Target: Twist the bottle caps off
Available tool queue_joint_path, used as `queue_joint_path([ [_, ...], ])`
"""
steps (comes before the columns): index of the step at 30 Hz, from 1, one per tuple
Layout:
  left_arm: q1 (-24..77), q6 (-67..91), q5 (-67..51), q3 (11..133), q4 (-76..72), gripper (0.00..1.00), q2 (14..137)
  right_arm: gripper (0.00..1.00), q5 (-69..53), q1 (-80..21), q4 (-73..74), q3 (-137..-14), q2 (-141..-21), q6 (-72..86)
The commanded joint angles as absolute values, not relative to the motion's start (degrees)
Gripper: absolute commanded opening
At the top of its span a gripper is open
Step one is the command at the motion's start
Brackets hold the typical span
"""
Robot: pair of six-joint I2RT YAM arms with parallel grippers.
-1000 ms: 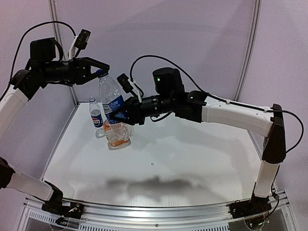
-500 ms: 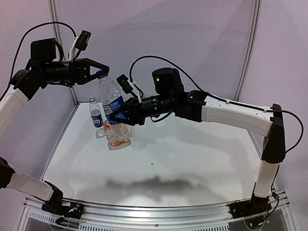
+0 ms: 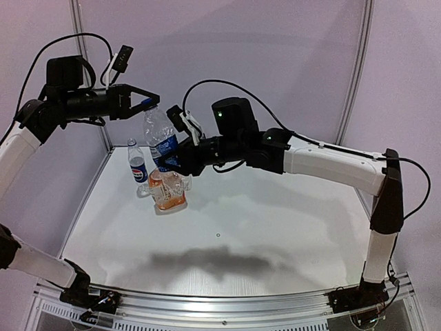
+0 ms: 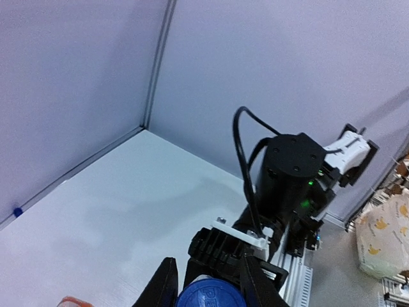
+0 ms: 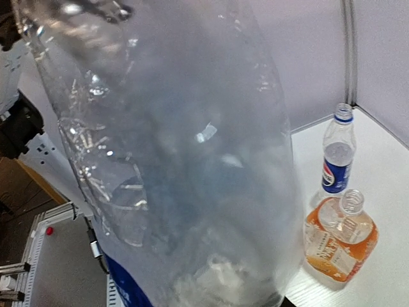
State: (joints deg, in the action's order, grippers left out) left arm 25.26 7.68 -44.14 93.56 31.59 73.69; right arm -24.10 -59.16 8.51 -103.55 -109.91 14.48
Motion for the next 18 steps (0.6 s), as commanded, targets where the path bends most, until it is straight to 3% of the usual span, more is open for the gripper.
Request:
queue_joint_path([
  [1,31.5,14.4,-24.9,94.8,35.8,0.13,74.9,0.34,-6.9,-59.6,14.7,-109.3,-113.6,13.3],
  [5,35.7,22.0,-9.8,95.5,37.2,0.13,76.5,0.34,4.2,-59.6,17.6,-112.3,-115.0,12.7],
  [9,37.7,24.2,-1.7,99.1,40.7,0.13,78.8,0.33,6.8,-59.7,17.9,-112.6,-115.0,12.8],
  [14,38.0,25.6,2.4,103.6,43.0,0.15,81.6,0.33,7.5,-59.9,17.7,-111.7,-114.5,12.3],
  [18,38.0,25.7,0.4,105.2,42.3,0.27,83.3,0.33,7.9,-59.9,17.6,-110.3,-113.6,12.1],
])
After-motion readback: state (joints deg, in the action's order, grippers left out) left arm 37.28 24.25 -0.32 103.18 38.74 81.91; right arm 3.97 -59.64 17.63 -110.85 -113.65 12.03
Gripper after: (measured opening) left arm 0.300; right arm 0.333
